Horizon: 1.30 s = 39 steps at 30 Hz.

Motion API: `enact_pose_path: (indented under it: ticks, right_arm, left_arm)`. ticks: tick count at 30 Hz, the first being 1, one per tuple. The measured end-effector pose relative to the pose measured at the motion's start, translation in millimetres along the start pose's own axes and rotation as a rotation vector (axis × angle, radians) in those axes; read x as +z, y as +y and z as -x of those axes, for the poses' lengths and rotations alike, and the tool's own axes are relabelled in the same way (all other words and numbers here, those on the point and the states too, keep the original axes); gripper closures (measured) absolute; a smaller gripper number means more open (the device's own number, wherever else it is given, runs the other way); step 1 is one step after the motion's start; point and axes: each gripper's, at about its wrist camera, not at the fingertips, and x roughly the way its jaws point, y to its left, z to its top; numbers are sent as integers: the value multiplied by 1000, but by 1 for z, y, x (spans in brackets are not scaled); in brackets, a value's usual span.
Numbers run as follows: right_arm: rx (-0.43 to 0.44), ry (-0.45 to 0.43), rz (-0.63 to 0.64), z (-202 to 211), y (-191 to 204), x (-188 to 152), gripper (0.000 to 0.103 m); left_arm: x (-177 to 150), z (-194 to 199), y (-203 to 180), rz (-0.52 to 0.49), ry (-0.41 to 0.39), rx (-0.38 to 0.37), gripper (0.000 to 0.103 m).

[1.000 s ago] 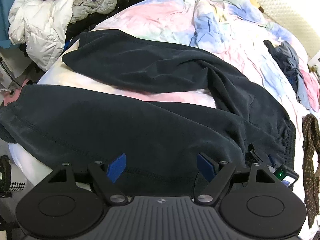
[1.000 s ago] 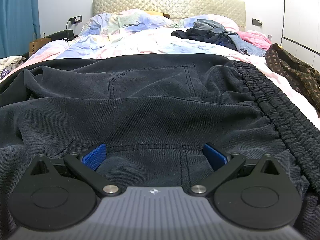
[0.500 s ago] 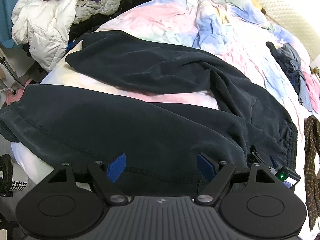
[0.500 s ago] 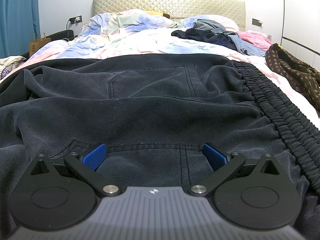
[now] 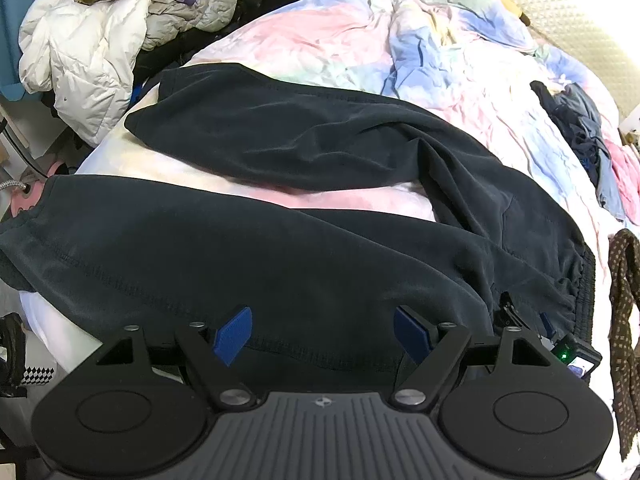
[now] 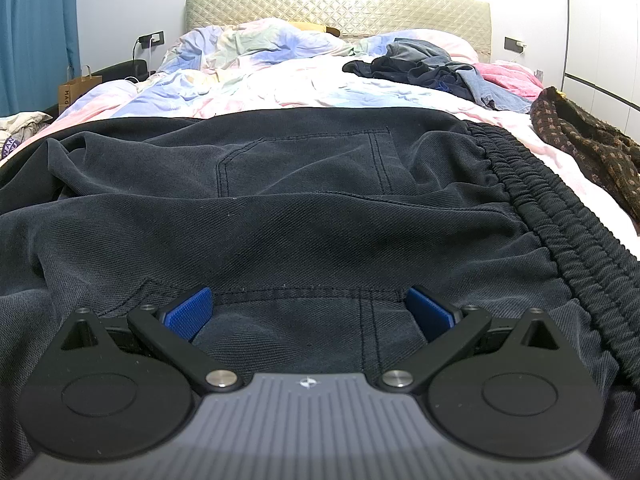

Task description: Fold clothes

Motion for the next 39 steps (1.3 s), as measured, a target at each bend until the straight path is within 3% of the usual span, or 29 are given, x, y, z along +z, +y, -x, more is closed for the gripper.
enact_pose_path:
  ticks: [13,39]
  right_arm:
    - [0,0,0,0,0,0,0]
    - [1,-1,1,-1,0,0,0]
  left_arm:
    - [6,-7,-2,-10,4,-9,23]
    - [5,-8,22,67,1,23,23]
